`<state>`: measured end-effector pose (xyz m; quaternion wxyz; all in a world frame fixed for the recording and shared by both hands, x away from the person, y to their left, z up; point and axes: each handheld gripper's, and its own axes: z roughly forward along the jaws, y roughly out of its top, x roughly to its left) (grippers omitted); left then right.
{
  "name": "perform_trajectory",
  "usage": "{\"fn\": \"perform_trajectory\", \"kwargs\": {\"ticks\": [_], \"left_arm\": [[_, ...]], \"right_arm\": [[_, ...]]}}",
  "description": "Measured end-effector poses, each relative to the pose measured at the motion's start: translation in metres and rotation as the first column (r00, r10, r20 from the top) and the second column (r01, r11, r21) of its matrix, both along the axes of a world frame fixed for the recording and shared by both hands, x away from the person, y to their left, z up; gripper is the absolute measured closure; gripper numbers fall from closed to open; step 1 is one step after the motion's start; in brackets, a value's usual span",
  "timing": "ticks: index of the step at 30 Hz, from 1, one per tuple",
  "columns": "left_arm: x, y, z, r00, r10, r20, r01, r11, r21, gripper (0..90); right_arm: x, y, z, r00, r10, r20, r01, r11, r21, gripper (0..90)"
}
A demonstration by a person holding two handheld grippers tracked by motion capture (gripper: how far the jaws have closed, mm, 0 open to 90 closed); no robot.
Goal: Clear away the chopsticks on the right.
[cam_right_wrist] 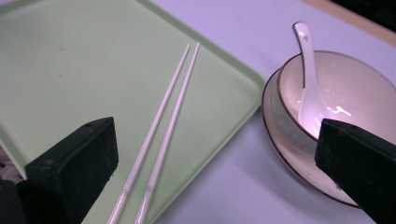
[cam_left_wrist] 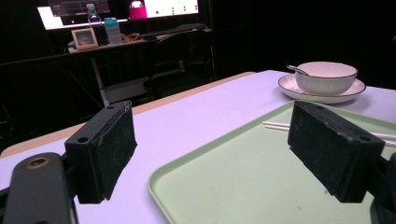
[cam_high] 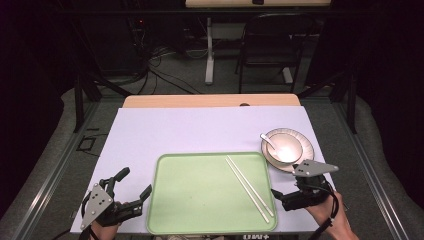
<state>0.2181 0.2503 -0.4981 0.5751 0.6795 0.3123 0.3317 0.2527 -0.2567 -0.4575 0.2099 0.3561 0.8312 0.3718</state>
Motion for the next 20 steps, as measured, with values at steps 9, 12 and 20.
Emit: {"fn": "perform_trajectory", "kwargs": {"ticks": [9,12,20], "left_arm": [[0.001,-0.001,0.000,1.0000,0.000,0.000,0.000,1.0000,0.003,15.1],[0.001,-0.001,0.000,1.0000,0.000,0.001,0.000,1.0000,0.004,15.1],[0.001,-0.002,0.000,1.0000,0.000,0.005,0.000,0.9999,0.013,15.1]], "right_arm": [[-0.032,-0.029,-0.014,0.9769,0.007,0.213,-0.024,0.997,0.073,0.0],[-0.043,-0.040,-0.023,0.9646,-0.012,0.263,-0.012,0.996,0.091,0.0],[-0.056,-0.052,-0.023,0.9452,-0.020,0.326,-0.023,0.992,0.128,0.0]]}}
